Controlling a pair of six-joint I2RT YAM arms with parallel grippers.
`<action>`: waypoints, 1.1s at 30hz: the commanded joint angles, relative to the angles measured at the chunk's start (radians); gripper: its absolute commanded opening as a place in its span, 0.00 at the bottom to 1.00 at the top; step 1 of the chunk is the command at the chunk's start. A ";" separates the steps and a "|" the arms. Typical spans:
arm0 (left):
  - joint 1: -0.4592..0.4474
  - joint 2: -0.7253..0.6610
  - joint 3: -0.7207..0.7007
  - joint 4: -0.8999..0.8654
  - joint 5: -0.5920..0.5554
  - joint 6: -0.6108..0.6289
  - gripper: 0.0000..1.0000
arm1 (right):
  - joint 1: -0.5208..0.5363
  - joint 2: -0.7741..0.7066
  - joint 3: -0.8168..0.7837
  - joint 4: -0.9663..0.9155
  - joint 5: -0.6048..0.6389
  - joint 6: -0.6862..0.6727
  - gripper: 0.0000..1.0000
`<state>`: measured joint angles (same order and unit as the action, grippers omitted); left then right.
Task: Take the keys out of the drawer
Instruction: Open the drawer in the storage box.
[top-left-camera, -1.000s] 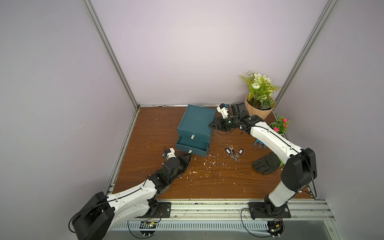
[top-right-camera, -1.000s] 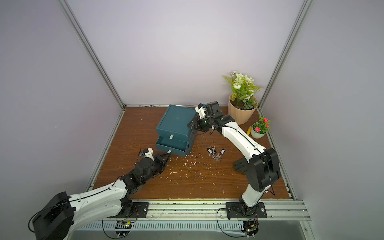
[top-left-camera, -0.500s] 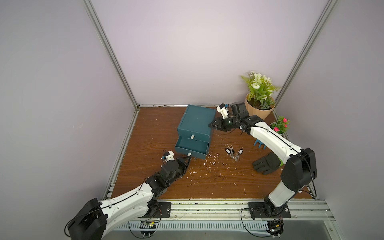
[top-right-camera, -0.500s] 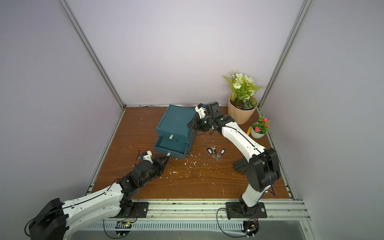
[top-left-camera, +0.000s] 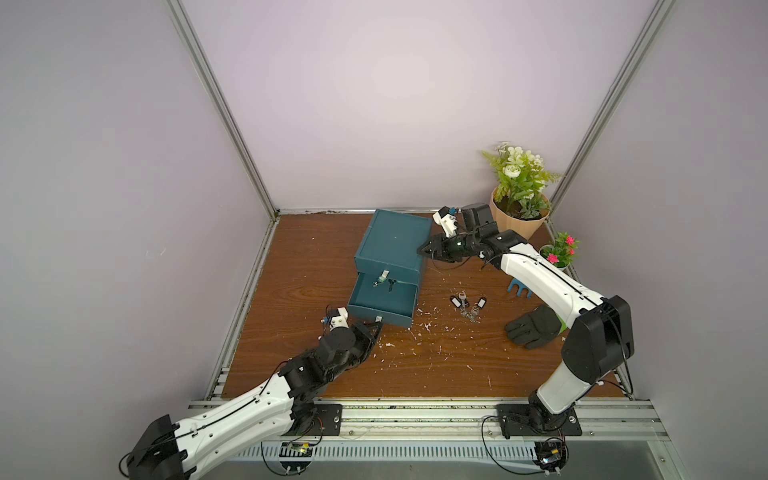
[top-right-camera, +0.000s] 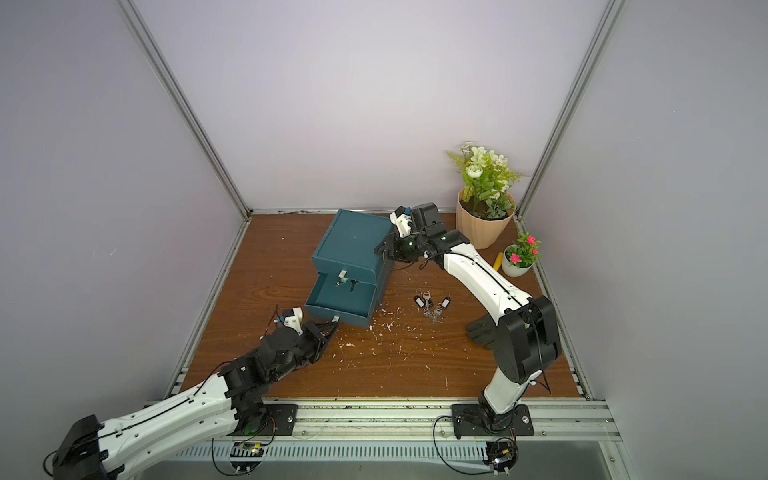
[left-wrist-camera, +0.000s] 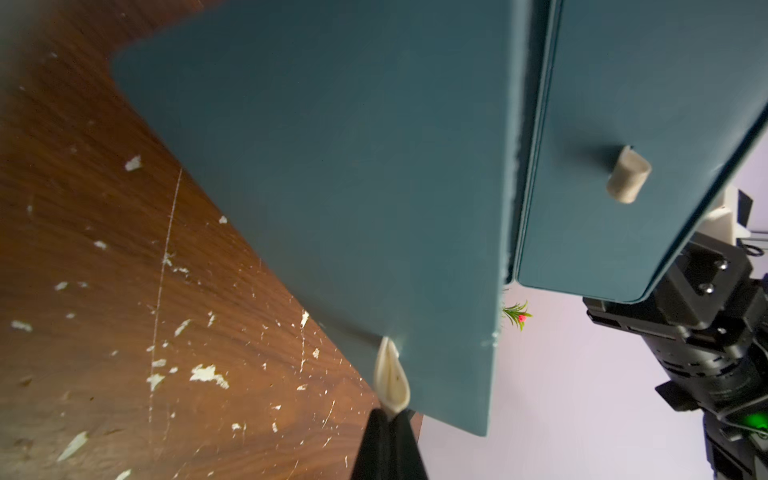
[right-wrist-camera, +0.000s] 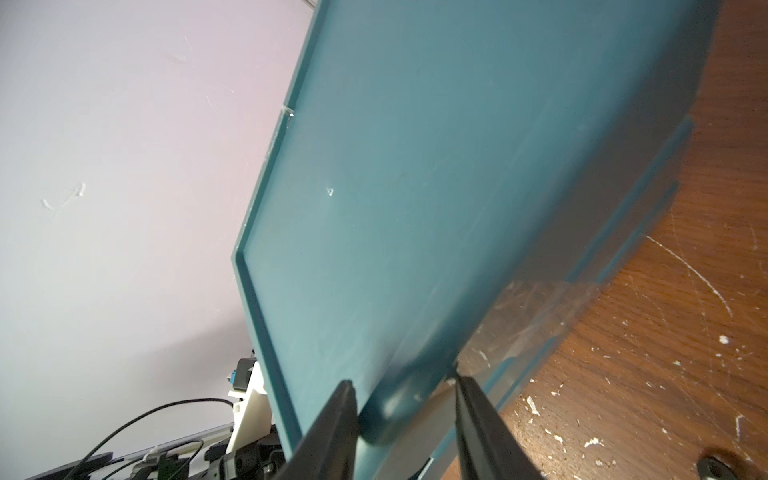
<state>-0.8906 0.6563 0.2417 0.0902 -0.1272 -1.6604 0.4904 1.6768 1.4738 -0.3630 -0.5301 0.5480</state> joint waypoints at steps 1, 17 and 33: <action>-0.019 -0.016 -0.001 -0.084 0.089 0.003 0.00 | 0.002 -0.039 -0.012 0.064 -0.006 0.004 0.43; -0.039 -0.139 0.001 -0.218 0.109 -0.027 0.00 | 0.002 -0.020 0.019 0.067 -0.004 0.010 0.43; -0.040 -0.201 -0.006 -0.274 0.114 -0.048 0.21 | 0.003 0.027 0.065 0.057 -0.013 0.011 0.43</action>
<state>-0.9192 0.4671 0.2417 -0.1459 -0.0116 -1.7077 0.4896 1.6978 1.4879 -0.3347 -0.5297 0.5613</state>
